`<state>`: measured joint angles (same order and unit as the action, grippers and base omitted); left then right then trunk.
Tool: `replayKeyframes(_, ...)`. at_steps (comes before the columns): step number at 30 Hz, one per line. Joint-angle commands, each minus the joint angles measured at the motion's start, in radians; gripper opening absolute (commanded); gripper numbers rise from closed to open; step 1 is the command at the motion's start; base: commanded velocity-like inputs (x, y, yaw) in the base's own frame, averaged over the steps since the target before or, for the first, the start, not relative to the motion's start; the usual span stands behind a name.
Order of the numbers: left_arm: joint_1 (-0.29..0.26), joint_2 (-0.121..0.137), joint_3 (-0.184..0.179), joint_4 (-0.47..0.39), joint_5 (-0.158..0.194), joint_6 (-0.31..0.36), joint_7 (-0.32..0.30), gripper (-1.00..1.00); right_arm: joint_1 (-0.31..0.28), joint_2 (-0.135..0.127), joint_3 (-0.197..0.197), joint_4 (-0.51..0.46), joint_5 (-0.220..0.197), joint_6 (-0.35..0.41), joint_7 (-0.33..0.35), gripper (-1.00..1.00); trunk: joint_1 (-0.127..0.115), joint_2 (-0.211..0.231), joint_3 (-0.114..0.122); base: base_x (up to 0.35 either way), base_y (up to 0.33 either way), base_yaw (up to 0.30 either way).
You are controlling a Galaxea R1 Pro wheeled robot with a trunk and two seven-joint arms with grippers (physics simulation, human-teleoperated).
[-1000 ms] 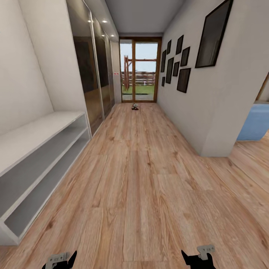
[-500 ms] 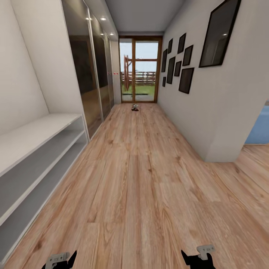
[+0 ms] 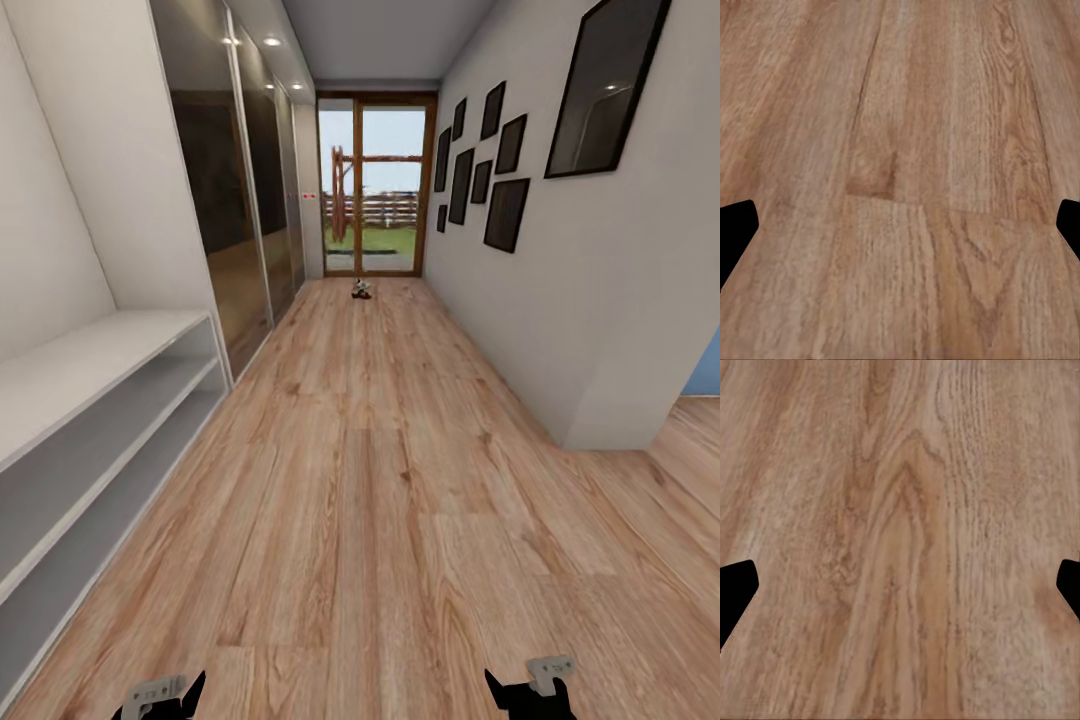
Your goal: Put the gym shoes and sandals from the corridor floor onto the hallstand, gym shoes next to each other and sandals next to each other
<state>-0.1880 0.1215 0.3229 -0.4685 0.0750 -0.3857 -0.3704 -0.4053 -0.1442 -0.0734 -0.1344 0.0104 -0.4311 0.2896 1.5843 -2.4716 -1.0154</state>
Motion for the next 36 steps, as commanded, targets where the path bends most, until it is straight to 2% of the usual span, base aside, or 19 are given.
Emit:
replayKeyframes(1,-0.001,0.000,0.004,0.001,0.008,0.001,-0.010,1.00,-0.001,0.000,-0.008,0.001,0.001,-0.002,0.008,1.00,0.000,0.000,-0.002,0.337,0.000,0.000)
replayKeyframes(36,-0.001,0.000,0.004,0.001,0.008,0.001,-0.010,1.00,-0.001,0.003,-0.008,0.001,0.000,-0.002,0.008,1.00,0.000,0.000,-0.057,0.337,0.000,0.000)
